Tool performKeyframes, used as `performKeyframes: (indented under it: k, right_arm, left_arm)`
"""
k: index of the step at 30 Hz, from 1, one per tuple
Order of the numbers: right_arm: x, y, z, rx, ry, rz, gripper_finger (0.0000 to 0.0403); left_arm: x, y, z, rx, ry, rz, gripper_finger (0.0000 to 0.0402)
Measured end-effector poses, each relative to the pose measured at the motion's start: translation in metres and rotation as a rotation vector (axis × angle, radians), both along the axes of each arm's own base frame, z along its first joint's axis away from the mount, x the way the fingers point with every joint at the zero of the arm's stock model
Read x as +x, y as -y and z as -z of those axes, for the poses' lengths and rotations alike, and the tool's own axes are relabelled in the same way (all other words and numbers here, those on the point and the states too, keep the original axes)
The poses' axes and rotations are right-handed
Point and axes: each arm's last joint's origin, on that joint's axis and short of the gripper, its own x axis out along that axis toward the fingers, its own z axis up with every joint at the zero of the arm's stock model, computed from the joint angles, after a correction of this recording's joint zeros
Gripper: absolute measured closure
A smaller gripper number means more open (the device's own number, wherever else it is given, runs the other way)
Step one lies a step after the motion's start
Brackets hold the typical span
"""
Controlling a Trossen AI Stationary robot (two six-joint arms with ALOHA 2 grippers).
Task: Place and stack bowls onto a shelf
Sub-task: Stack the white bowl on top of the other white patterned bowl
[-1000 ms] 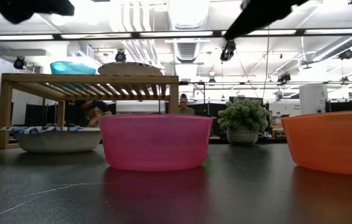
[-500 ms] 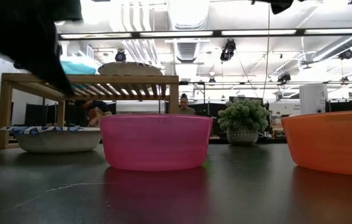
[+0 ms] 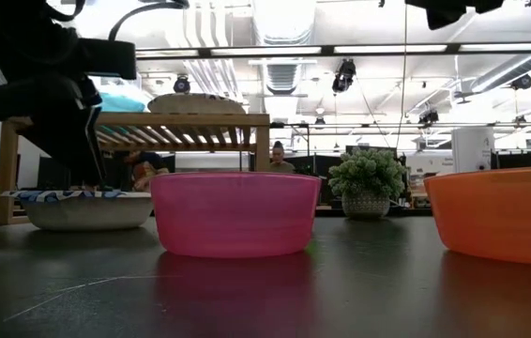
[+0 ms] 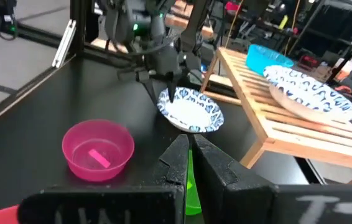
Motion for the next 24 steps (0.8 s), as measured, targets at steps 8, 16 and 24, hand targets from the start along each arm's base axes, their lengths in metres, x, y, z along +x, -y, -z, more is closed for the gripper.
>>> performKeyframes:
  k: [8, 16, 24]
  right_arm:
    - [-0.003, 0.001, 0.001, 0.011, 0.002, 0.002, 0.039]
    - [-0.003, 0.001, 0.003, 0.042, -0.019, 0.011, 0.039]
    - [-0.003, 0.001, 0.005, 0.082, -0.034, 0.022, 0.039]
  left_arm:
    - [0.006, 0.001, 0.016, 0.026, -0.029, -0.027, 0.0265]
    - [0.01, 0.003, 0.027, 0.045, -0.06, -0.045, 0.033]
    - [0.017, 0.01, 0.007, 0.011, -0.084, -0.033, 0.0393]
